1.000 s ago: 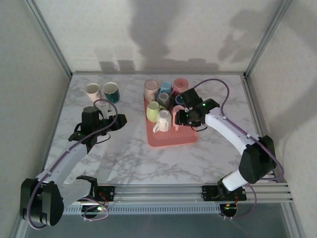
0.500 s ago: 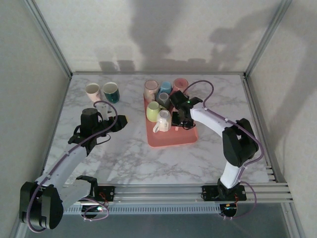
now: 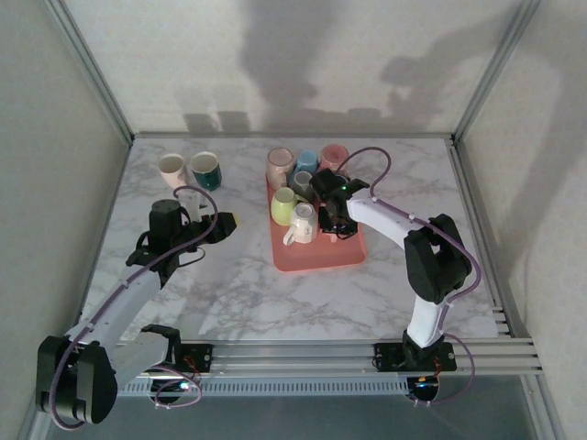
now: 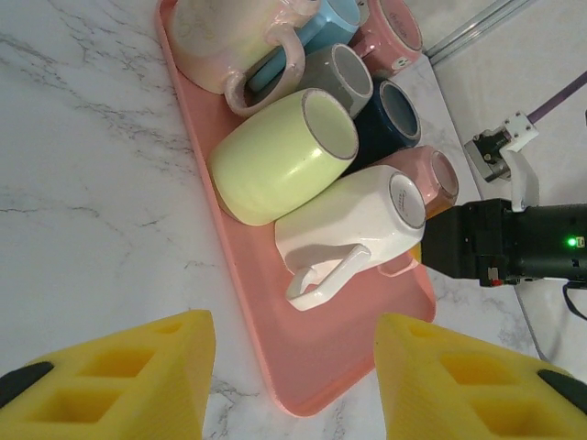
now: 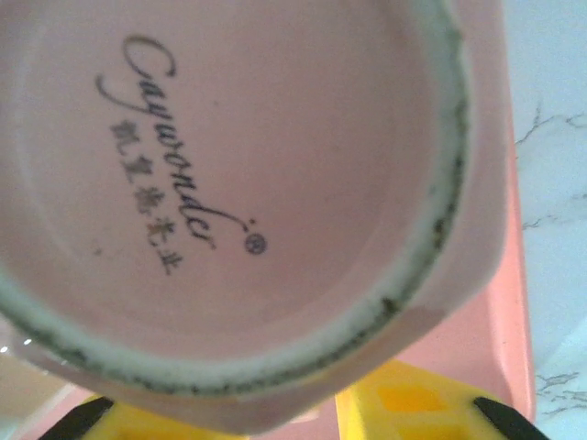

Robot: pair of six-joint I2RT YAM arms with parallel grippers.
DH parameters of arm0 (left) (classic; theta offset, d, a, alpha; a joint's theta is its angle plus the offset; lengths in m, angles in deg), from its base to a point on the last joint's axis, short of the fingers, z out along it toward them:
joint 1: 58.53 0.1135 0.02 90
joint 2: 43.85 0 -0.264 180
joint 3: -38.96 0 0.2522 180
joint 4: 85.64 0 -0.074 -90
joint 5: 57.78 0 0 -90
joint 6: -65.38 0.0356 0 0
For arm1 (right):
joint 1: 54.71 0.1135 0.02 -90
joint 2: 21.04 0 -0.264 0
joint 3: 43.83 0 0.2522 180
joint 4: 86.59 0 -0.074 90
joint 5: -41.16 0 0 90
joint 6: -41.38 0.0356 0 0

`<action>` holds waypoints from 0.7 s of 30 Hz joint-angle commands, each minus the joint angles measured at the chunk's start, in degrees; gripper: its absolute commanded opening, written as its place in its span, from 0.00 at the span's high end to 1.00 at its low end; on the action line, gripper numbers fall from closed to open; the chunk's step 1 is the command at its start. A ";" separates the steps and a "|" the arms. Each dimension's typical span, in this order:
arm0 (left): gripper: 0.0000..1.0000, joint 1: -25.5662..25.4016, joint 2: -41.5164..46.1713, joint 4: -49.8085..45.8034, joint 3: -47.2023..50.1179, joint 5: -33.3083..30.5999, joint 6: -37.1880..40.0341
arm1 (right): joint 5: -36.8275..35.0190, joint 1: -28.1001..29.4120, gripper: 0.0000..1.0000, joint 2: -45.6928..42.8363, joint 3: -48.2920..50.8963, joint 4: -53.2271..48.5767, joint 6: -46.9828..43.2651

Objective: Turn the mug right side up

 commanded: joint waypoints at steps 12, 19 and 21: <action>0.51 0.21 0.41 1.03 0.31 0.97 0.09 | -1.33 0.64 0.70 2.09 -1.55 0.50 -3.86; 0.51 0.19 0.59 0.96 0.46 0.90 0.09 | -2.63 0.71 0.77 2.19 -1.61 0.35 -4.33; 0.51 0.19 0.51 1.05 0.55 0.80 0.00 | -3.14 0.71 0.82 2.06 -1.58 0.42 -4.54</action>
